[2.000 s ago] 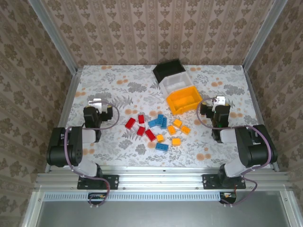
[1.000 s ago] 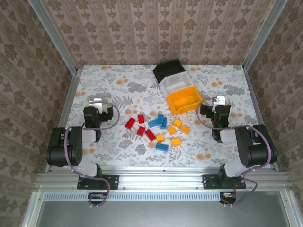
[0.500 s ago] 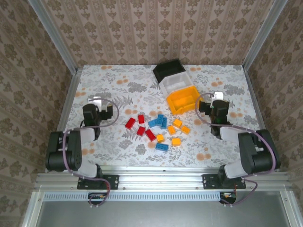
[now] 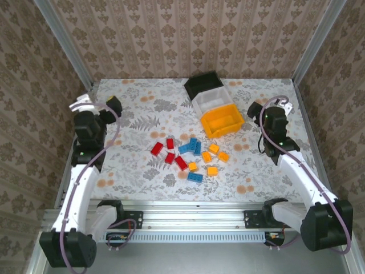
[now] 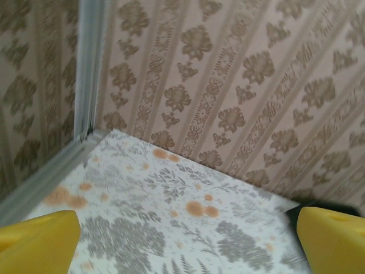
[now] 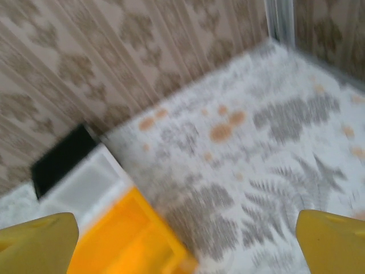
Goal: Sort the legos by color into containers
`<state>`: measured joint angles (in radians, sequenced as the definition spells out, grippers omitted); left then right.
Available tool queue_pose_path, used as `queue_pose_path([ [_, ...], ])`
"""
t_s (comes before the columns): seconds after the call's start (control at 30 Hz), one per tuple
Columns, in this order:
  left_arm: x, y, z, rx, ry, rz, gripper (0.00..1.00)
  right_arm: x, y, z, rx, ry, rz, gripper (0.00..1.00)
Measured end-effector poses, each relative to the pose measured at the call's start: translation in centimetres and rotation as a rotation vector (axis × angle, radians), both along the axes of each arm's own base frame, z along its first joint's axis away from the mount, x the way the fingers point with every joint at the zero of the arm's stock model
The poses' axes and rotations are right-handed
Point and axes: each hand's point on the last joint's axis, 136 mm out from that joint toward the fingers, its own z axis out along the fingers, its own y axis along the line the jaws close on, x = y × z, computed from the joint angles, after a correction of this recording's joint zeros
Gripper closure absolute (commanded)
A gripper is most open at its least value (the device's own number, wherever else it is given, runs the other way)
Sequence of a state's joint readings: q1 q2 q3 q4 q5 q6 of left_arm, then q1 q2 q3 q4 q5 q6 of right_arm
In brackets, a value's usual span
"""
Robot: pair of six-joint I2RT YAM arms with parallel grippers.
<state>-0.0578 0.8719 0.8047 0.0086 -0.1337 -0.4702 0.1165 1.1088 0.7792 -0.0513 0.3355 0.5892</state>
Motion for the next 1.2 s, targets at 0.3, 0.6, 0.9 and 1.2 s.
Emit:
queue_pose_path([
  [0.3,-3.4,0.0,-9.9,-0.221,0.284,0.026,0.03,-2.3,4.1,-4.1,0.052,0.291,0.102,0.17],
  [0.6,-3.7,-6.7,-14.4,-0.196,0.459,-0.176,0.03,-3.9,9.7,-9.3,0.238,0.437,0.175,0.16],
  [0.9,-4.2,-9.2,-15.5,-0.171,0.503,-0.252,0.02,0.2,11.2,-14.6,0.33,0.553,0.111,0.36],
  [1.2,-5.4,-9.5,-15.4,-0.169,0.478,-0.28,0.02,-0.5,13.2,-11.6,0.366,0.46,0.195,0.31],
])
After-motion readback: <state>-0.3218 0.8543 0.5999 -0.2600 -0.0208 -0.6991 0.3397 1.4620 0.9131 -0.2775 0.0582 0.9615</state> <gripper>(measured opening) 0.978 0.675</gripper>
